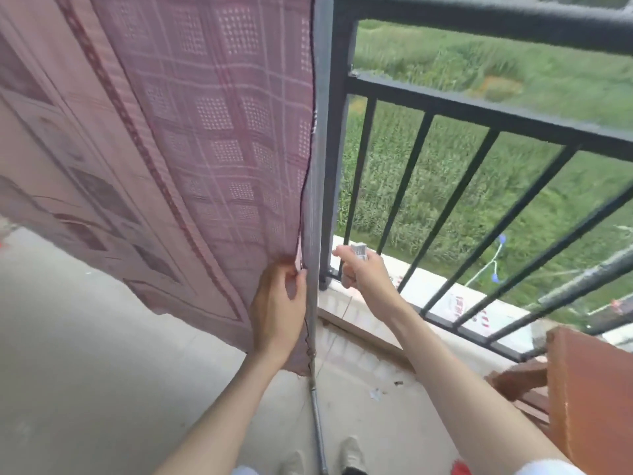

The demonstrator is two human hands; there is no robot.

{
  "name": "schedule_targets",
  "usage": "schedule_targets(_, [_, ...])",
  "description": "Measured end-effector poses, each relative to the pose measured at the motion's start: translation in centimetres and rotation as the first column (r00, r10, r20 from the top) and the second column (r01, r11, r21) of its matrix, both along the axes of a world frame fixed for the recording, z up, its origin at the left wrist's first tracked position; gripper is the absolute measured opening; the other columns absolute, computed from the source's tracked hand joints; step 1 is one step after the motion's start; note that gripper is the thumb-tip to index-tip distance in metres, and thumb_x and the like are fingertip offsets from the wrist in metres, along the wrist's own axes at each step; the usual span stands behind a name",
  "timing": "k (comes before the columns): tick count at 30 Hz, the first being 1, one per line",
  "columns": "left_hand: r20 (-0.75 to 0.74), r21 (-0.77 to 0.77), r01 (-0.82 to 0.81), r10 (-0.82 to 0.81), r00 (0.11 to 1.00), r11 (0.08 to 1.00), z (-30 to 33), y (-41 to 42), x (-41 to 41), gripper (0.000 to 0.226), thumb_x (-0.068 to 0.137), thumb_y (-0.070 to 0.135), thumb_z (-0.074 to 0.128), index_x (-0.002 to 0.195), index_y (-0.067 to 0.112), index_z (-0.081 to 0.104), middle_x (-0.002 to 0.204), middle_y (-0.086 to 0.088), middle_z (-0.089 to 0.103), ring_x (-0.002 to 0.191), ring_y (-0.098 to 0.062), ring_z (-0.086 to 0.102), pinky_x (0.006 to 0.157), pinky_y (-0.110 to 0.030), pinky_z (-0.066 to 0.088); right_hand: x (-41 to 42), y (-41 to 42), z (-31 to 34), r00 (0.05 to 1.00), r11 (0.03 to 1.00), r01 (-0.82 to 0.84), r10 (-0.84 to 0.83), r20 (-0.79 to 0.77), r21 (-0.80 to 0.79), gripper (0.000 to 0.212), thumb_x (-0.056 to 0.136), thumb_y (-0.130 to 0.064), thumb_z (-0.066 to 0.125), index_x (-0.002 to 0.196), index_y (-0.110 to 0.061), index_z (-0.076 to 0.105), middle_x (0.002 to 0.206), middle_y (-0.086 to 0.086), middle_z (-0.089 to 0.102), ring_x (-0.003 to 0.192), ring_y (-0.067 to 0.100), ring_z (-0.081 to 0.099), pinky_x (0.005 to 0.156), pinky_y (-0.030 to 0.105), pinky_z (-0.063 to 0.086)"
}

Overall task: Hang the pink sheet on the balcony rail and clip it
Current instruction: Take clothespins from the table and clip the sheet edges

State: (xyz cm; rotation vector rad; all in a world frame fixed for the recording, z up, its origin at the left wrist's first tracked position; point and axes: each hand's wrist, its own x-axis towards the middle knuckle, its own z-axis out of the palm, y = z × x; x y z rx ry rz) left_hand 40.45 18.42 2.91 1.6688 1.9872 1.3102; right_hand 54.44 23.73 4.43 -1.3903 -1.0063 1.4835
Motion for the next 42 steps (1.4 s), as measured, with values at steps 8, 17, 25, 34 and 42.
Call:
schedule_targets(8, [0.139, 0.021, -0.229, 0.224, 0.965, 0.973, -0.3, -2.0, -0.4, 0.007, 0.087, 0.005, 0.058, 0.084, 0.007, 0.052, 0.082, -0.006, 0.056, 0.073, -0.022, 0.052, 0.067, -0.014, 0.032, 2.4, 2.9, 0.6, 0.935, 0.949, -0.301, 0.274, 0.223, 0.096, 0.016, 0.089, -0.019, 0.058, 0.1, -0.009, 0.065, 0.058, -0.003, 0.047, 0.052, 0.009, 0.04, 0.051, 0.02, 0.035])
schedule_targets(17, [0.087, -0.042, -0.315, 0.318, 0.944, 0.948, -0.4, -0.6, 2.1, 0.04, 0.085, 0.008, 0.06, 0.064, 0.025, 0.03, 0.067, 0.0, 0.041, 0.06, -0.021, 0.041, 0.059, -0.023, 0.027, 1.4, 5.2, 1.2, 0.883, 0.875, -0.467, 0.456, 0.107, 0.129, 0.031, 0.087, -0.025, 0.061, 0.096, 0.005, 0.062, 0.061, -0.003, 0.046, 0.052, 0.011, 0.039, 0.054, 0.021, 0.035])
schedule_targets(25, [0.505, -0.205, -0.114, 0.205, 0.839, 0.972, 0.1, 2.9, 1.3, 0.042, 0.085, 0.013, 0.061, 0.054, 0.004, 0.034, 0.058, -0.006, 0.029, 0.056, -0.009, 0.031, 0.054, -0.028, 0.028, 0.5, 6.5, 0.6, 0.799, 0.789, -0.601, 0.592, 0.108, 0.124, 0.011, 0.087, -0.023, 0.062, 0.087, -0.015, 0.069, 0.064, -0.008, 0.059, 0.061, 0.011, 0.05, 0.057, 0.022, 0.04])
schedule_targets(34, [0.795, -0.173, 0.142, 0.053, 0.604, 0.975, 0.3, 3.5, 1.1, 0.019, 0.088, 0.0, 0.054, 0.09, 0.008, 0.071, 0.081, 0.0, 0.073, 0.079, -0.012, 0.069, 0.069, -0.019, 0.053, 0.8, 7.6, 0.0, 0.704, 0.686, -0.709, 0.681, 0.202, 0.164, 0.024, 0.085, -0.011, 0.064, 0.109, -0.008, 0.067, 0.078, -0.007, 0.062, 0.054, -0.009, 0.053, 0.052, 0.003, 0.036])
schedule_targets(42, [0.664, -0.261, 0.023, 0.163, 0.729, 0.965, -0.1, 3.1, 1.3, 0.02, 0.089, 0.0, 0.052, 0.076, 0.004, 0.066, 0.071, -0.004, 0.063, 0.068, -0.01, 0.057, 0.066, -0.018, 0.046, 0.3, 7.4, -1.1, 0.79, 0.729, -0.593, 0.442, 0.425, 0.343, 0.034, 0.088, -0.015, 0.058, 0.06, -0.018, 0.041, 0.056, -0.005, 0.039, 0.051, 0.009, 0.033, 0.049, 0.022, 0.026])
